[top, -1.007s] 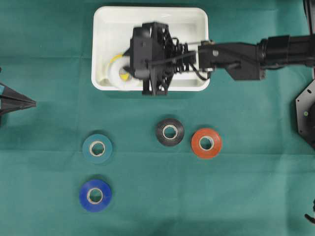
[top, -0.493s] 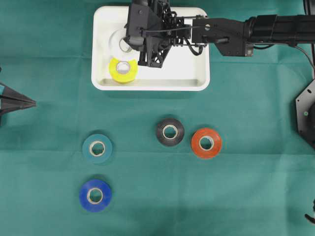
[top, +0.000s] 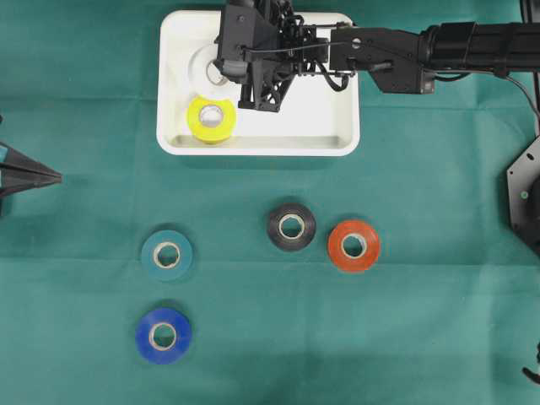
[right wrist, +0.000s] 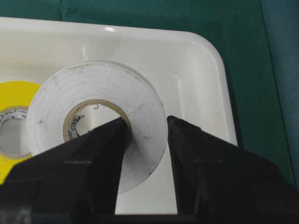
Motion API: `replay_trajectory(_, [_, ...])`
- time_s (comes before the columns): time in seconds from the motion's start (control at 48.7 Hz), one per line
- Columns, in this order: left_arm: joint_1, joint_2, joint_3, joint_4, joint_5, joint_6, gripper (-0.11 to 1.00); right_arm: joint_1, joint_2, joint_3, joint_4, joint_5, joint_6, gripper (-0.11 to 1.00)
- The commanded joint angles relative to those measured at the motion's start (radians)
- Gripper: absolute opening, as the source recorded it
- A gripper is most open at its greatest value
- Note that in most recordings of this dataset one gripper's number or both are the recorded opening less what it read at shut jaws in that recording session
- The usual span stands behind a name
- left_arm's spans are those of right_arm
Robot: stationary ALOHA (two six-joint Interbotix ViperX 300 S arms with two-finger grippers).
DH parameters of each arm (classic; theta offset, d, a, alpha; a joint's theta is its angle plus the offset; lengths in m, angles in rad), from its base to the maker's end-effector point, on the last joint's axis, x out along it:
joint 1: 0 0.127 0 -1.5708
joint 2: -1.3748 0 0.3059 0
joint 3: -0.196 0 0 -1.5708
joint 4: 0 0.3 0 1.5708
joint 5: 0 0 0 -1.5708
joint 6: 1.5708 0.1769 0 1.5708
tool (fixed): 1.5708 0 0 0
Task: Put the tape into the white case with the right arm.
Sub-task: 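Lift the white tape and lower it into the tray, then open the right gripper and withdraw it to the right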
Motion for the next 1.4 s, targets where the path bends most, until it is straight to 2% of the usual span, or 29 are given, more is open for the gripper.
replay_trajectory(0.0, [0.003, 0.008, -0.012, -0.002, -0.005, 0.002, 0.00, -0.005, -0.020, -0.029, -0.002, -0.006, 0.003, 0.01])
replay_trajectory(0.041, [0.003, 0.009, -0.012, 0.000, -0.005, 0.000, 0.00, -0.005, -0.020, -0.028, -0.002, -0.006, 0.003, 0.06])
replay_trajectory(0.103, [0.003, 0.009, -0.011, 0.000, -0.005, 0.002, 0.00, -0.005, -0.020, -0.028, -0.002, -0.008, 0.003, 0.19])
replay_trajectory(0.288, [0.003, 0.009, -0.011, -0.002, -0.005, 0.000, 0.00, -0.003, -0.020, -0.025, -0.002, -0.006, 0.003, 0.72])
replay_trajectory(0.329, [0.003, 0.008, -0.011, -0.002, -0.005, 0.000, 0.00, -0.003, -0.020, -0.025, -0.002, -0.006, 0.003, 0.79])
replay_trajectory(0.617, [0.003, 0.008, -0.011, 0.000, -0.005, 0.000, 0.00, 0.000, -0.052, 0.035, -0.002, -0.006, 0.009, 0.76])
replay_trajectory(1.028, [0.003, 0.008, -0.011, -0.002, -0.005, 0.000, 0.00, 0.006, -0.295, 0.353, -0.002, -0.026, 0.012, 0.76])
replay_trajectory(1.377, [0.003, 0.006, -0.011, 0.000, -0.005, 0.000, 0.00, 0.006, -0.482, 0.580, 0.000, -0.071, 0.012, 0.76])
